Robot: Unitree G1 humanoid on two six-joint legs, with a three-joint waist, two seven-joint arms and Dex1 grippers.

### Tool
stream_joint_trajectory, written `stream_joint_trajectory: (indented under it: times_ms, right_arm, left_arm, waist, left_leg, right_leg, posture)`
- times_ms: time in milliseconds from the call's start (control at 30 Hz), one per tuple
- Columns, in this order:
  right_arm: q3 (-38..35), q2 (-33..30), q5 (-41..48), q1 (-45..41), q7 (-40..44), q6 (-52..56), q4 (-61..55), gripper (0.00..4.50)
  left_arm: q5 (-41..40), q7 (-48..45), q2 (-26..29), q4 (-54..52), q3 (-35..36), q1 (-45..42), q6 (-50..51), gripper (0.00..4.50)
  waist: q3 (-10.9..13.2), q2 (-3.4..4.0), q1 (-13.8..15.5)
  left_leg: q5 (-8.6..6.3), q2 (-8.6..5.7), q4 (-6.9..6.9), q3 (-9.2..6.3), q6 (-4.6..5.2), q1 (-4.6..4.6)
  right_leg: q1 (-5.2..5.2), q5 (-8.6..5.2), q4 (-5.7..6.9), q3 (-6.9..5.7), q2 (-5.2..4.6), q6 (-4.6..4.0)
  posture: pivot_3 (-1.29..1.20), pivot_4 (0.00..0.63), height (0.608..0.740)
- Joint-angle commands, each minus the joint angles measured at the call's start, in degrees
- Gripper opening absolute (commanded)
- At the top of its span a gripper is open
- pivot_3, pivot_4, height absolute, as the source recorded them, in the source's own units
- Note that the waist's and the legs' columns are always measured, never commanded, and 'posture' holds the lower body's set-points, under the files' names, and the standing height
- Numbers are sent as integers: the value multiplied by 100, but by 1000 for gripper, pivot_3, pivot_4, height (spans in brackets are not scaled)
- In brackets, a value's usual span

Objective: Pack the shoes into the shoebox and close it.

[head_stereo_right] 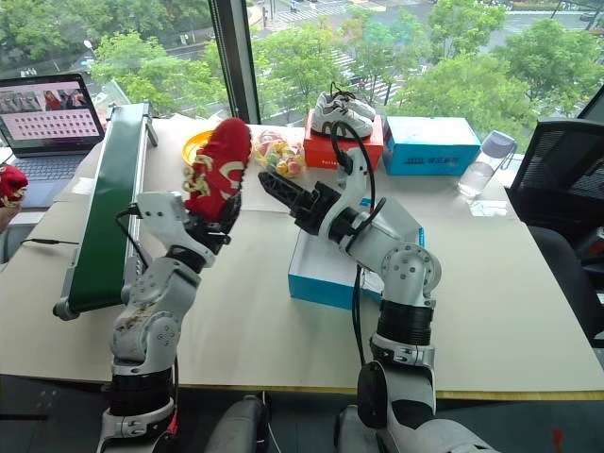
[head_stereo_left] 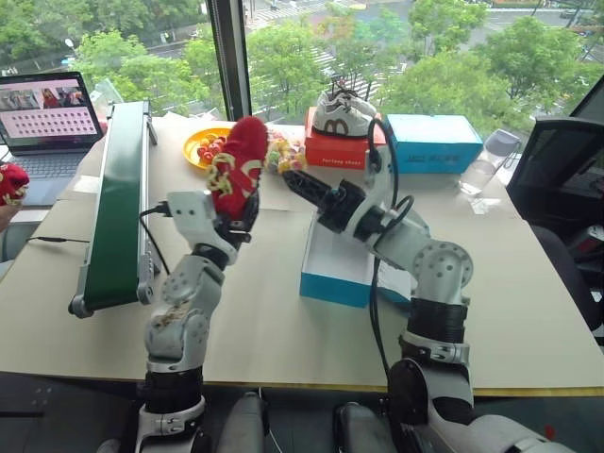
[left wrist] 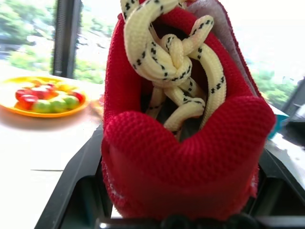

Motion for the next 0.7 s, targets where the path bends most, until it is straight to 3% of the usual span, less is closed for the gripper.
stream_joint_trajectory:
  times_ms: [33,200,700]
  right_arm:
    - [-202,97,765,-159,-383,148,-320,4500]
    - [-263,82,1233,-210,-792,4,-301,4500]
    - [-8,-659,772,-110,-721,-484,225,4500]
  left_arm:
    - [-81,-99,-22,-254,-98,-107,-62,2800]
    - [-380,-424,-81,-341,-415,-158,215,2800]
    - [-667,-610,-224,-791,-705,-176,519,2800]
  waist:
    - [0,0,-27]
    - [0,0,-61]
    - [1,1,-60]
  left_leg:
    - [0,1,2,0,1,0]
    - [1,1,4,-1,2,0]
    - [0,2,4,-3,5,-2]
  right_leg:
    - [1,0,-1,0,1,0]
    - [2,0,-4,1,2,1]
    - [3,-2,-8,4,6,2]
  posture:
    - [0,150,739]
    - [0,150,739]
    - [0,150,739]
